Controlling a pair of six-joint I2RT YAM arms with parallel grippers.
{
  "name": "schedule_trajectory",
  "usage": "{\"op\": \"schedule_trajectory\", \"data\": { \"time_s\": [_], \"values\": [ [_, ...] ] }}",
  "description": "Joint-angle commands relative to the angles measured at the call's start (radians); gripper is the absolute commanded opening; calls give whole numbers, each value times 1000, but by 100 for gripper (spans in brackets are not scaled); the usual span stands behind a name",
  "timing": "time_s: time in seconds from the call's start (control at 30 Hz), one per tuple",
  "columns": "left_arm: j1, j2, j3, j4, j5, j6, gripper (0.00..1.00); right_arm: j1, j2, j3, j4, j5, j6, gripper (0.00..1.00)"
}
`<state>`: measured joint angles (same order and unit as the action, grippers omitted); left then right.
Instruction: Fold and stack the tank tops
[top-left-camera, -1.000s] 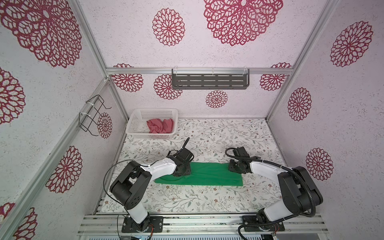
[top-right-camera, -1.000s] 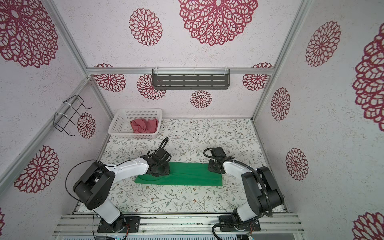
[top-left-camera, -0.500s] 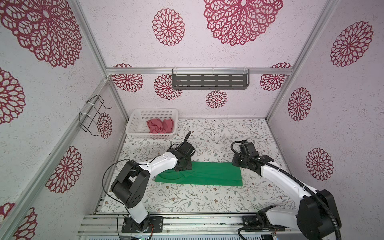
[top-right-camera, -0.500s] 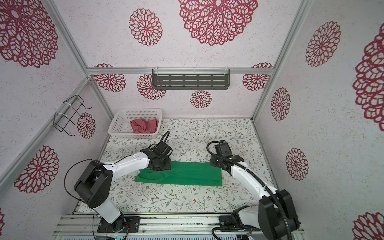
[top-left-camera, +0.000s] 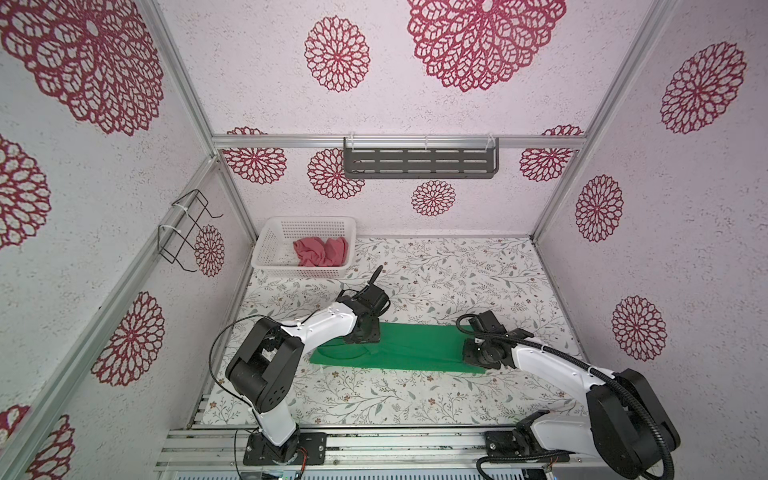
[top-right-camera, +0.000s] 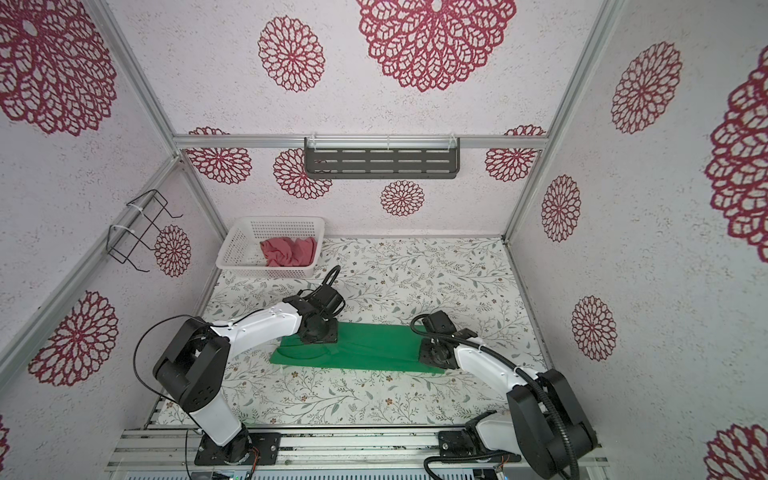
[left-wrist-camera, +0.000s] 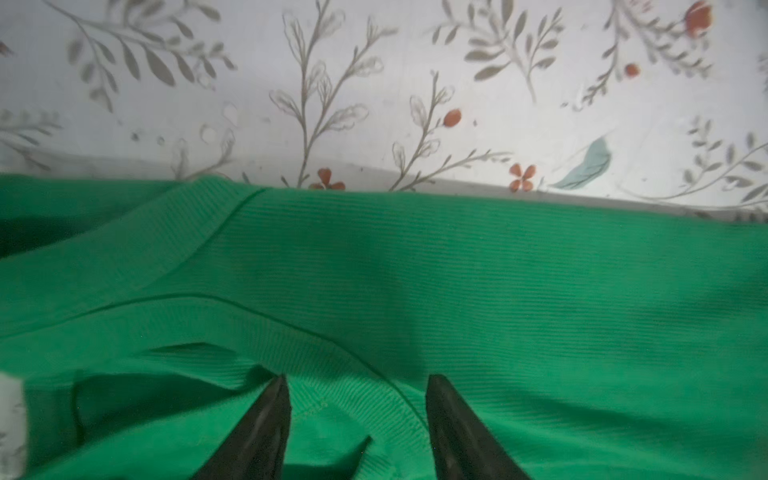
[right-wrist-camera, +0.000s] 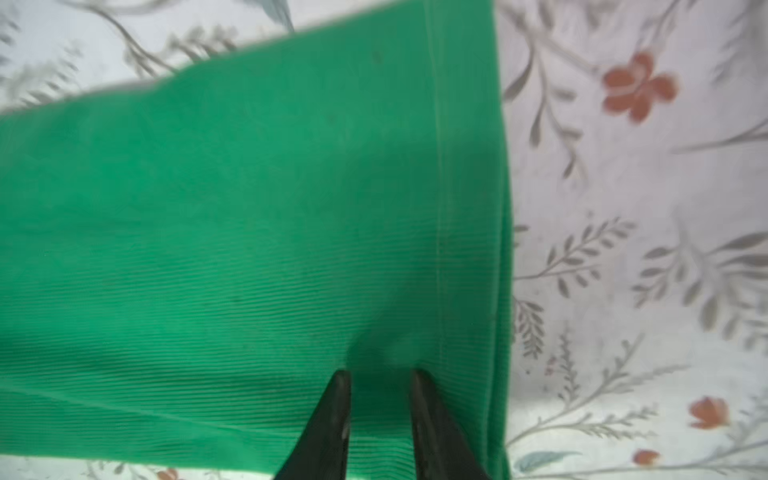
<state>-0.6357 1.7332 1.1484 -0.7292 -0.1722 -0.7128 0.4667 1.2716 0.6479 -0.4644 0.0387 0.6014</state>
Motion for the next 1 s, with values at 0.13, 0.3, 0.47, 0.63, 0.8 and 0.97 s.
{"op": "schedule_trajectory", "data": {
  "time_s": [0.13,0.3,0.47,0.63,0.8,0.97],
  "values": [
    [70,-107,34,-177,-107,69,61,-22,-176,71,67,35,-206,70],
    [123,-120,-70,-139,-25,49,56,-10,-49,151,-32,27,-233,54],
    [147,-75,-141,-58,32,32,51,-3,20,144,1,5,-214,36],
    [153,0,-136,12,49,32,47,-2,95,132,41,5,-219,34],
    [156,94,-107,75,68,49,44,-2,162,95,93,21,-211,30],
    [159,220,-2,109,106,92,44,-1,190,31,132,18,-153,28]
  ]
}}
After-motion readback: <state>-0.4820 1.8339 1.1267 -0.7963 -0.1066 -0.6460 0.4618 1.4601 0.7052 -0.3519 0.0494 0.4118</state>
